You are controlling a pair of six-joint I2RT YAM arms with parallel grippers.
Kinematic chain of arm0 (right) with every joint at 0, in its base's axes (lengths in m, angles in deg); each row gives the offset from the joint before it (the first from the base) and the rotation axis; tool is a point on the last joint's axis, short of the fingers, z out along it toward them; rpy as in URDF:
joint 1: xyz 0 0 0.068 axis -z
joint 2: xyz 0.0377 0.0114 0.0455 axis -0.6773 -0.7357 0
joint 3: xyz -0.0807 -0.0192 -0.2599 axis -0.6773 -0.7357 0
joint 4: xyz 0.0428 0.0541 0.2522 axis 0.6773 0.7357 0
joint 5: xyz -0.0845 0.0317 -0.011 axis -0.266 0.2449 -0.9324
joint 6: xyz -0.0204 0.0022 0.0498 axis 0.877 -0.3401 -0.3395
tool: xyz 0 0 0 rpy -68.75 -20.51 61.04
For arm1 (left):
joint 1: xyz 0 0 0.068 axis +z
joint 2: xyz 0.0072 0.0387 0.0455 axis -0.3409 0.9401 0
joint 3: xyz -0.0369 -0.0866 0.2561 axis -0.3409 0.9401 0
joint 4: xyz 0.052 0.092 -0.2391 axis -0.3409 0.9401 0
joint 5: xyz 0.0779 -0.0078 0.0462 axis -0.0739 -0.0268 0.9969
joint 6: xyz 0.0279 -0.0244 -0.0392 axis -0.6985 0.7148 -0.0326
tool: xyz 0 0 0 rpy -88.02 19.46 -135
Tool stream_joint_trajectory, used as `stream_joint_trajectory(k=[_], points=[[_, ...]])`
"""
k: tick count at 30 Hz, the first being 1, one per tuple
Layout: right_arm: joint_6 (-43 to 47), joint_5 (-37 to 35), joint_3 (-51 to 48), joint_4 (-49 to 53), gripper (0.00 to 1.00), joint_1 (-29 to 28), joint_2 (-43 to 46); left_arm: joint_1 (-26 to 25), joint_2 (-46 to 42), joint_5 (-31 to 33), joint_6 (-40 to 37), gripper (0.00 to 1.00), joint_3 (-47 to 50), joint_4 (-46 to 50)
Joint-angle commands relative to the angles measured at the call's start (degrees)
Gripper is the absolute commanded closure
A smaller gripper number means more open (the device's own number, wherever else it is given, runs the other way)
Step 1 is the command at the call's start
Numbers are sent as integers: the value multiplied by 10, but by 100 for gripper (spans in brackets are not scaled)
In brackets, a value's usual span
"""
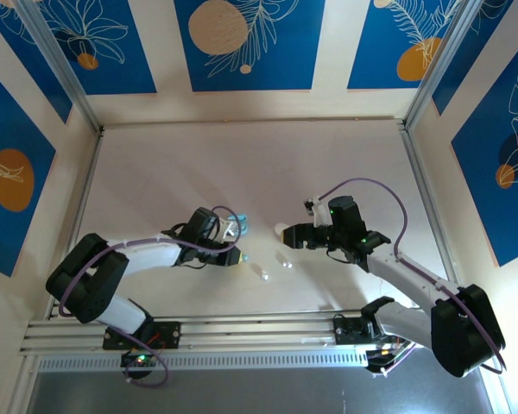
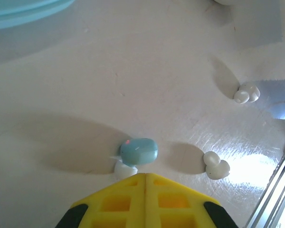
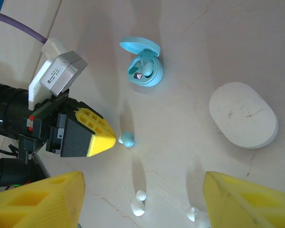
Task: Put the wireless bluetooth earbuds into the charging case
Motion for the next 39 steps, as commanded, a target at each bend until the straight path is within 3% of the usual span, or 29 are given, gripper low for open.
stream_joint_trajectory(k=[1, 13, 26, 39], points=[[12, -2, 18, 13, 33, -5, -1, -9, -9, -16, -2, 100, -3, -6], [13, -4, 19, 14, 33, -8, 0, -13, -28, 42, -54, 74, -14, 52], [13, -5, 20, 15, 33, -10, 0, -40, -5, 92, -112, 67, -44, 97], [14, -4, 21, 13, 33, -10, -3, -64, 16, 143, -132, 67, -68, 124]])
